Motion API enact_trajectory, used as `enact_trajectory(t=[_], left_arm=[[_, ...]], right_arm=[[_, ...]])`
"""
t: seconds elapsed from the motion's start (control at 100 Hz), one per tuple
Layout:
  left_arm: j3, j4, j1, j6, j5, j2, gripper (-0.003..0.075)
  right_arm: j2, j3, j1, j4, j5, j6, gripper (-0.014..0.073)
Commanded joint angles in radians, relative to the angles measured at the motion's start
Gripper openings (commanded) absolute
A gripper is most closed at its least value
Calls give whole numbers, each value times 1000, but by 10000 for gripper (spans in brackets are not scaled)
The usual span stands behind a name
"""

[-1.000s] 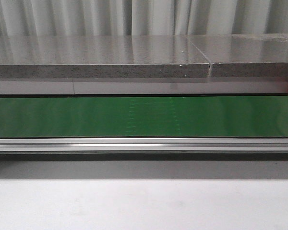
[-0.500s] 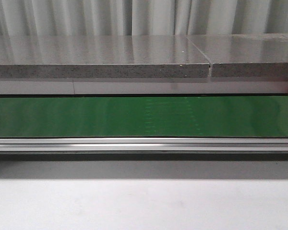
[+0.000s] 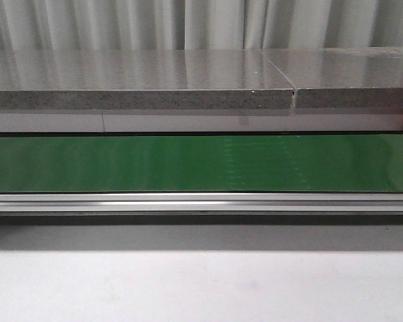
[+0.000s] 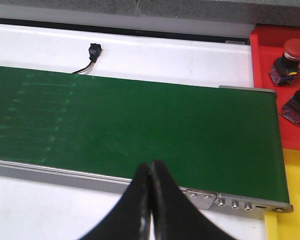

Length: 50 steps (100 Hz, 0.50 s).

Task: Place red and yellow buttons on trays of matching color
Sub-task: 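Return the right gripper above the belt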

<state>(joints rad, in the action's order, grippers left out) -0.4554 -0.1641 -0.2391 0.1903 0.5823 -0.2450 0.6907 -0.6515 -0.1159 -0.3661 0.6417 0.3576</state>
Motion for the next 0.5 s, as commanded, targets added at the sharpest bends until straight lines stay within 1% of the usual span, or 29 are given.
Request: enact_trajectory(t=[0.0,0.1,0.14,0.19,0.24,0.31,0.35,0.36,0.38,0.43,0.49], left_arm=[[-25,-6,-7,4,-71,-10,-18],[-25,-2,-7,4,-71,-10,-12],[-25,-2,-7,4,-71,-10,7],[-25,-2,-7,4,-69,-10,50],[-25,-2,-7,4,-69,-10,113],[-25,-2,-7,4,-69,-10,238],[-25,-2,-7,4,-69,-10,330],[-25,-2,-7,4,-69,-10,363],[-25,-2,-7,4,-67,-10,398],[-25,-2,-7,4,-67,-10,535],[-25,-2,-7,4,-70,-10,640]], right_arm=[[-4,-27,2,-12,-60,11,-67],[-4,-27,2,-12,-60,11,-67],[-4,-27,2,-12,-60,11,-67],[-4,-27,2,-12,-60,11,-67],[-4,-27,2,-12,-60,11,-67],[-4,-27,2,-12,-60,11,-67],[-4,-27,2,-12,-60,11,-67],[-4,-27,2,-12,-60,11,-67],[-4,-27,2,-12,-60,11,-67],[-4,-27,2,-12,-60,11,-67],[-4,-27,2,-12,-60,11,-67]])
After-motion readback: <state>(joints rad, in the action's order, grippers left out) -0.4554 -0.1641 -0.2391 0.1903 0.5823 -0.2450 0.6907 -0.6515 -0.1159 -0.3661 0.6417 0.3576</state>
